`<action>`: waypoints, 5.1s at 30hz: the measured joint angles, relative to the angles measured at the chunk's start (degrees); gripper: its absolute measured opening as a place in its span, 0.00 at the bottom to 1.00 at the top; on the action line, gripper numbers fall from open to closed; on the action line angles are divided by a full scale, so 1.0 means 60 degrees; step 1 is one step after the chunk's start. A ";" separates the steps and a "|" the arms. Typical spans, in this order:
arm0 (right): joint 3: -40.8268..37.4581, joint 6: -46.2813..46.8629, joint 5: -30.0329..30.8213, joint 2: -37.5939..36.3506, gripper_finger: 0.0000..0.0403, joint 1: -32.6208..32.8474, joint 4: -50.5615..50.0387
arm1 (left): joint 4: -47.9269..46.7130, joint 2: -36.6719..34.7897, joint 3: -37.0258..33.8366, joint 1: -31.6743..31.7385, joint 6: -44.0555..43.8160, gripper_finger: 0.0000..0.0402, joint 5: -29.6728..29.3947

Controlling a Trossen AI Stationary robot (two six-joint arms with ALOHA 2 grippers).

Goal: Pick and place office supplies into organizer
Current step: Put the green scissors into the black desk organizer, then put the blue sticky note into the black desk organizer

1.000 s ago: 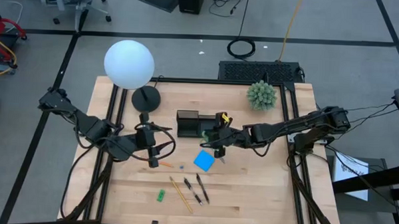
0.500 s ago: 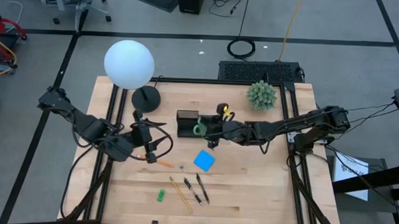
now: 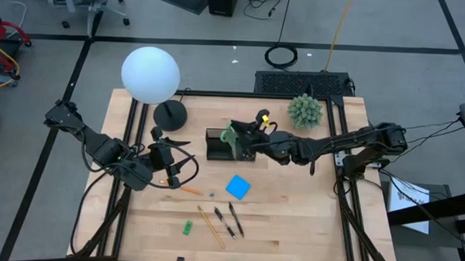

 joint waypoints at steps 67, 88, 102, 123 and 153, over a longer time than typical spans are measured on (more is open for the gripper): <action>0.0004 -0.0466 -0.1797 0.2743 0.03 -0.2300 0.2820 | -0.0004 0.0007 0.0000 0.0011 0.0059 0.49 -0.0048; -0.0004 -0.0241 -0.1776 0.3344 0.03 -0.2299 0.3290 | -0.0018 0.0007 0.0000 0.0011 0.0058 0.49 -0.0048; -0.0004 0.0242 -0.2154 0.3326 0.05 -0.2303 0.3207 | -0.0040 0.0007 0.0000 0.0011 0.0056 0.49 -0.0048; -0.0004 0.0143 -0.2302 0.3326 0.31 -0.2274 0.3218 | -0.0036 0.0007 0.0000 0.0011 0.0059 0.49 -0.0048; -0.0004 -0.0772 -0.0958 0.3311 0.53 -0.1406 0.3074 | -0.0036 0.0007 0.0000 0.0011 0.0057 0.49 -0.0048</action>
